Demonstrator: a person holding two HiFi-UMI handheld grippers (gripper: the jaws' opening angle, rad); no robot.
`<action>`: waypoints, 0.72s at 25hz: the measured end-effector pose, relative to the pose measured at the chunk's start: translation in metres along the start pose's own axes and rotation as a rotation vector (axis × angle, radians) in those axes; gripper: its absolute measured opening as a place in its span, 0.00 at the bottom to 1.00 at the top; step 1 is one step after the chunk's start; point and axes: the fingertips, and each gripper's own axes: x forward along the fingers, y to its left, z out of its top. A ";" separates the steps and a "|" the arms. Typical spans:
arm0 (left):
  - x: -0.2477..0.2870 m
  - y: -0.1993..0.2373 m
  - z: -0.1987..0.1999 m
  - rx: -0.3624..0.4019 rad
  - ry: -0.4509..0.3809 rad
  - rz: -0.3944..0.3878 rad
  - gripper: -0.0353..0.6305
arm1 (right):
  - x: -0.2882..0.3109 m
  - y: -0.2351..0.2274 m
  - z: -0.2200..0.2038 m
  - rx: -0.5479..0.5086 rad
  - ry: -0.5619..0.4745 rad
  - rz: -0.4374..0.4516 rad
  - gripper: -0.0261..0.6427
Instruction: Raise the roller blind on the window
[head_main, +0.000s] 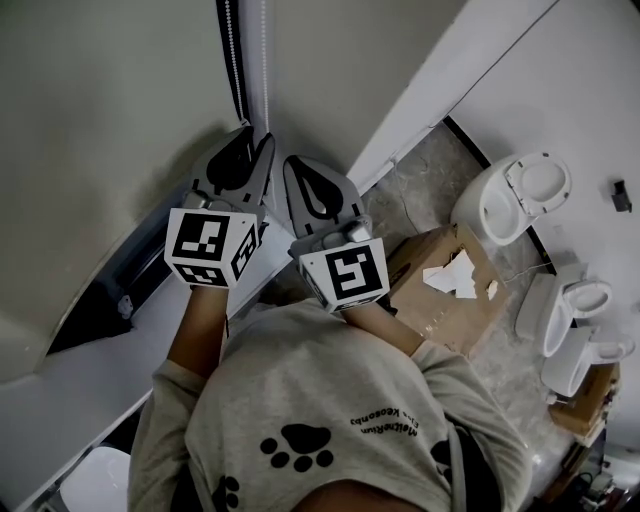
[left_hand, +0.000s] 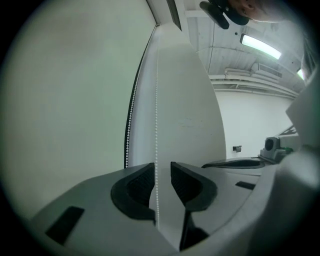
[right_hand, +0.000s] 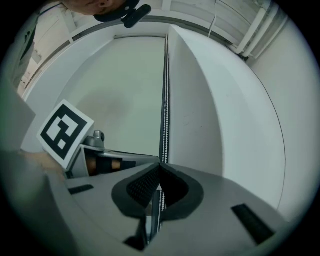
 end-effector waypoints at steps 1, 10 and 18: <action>0.004 0.002 0.000 0.002 0.004 -0.006 0.21 | 0.000 0.000 0.000 0.001 -0.003 0.001 0.06; 0.034 0.011 0.003 0.027 0.022 -0.047 0.21 | -0.001 -0.003 -0.002 0.005 -0.007 -0.021 0.06; 0.040 0.010 0.003 0.073 0.038 -0.082 0.07 | -0.001 -0.003 -0.002 0.008 0.013 -0.035 0.06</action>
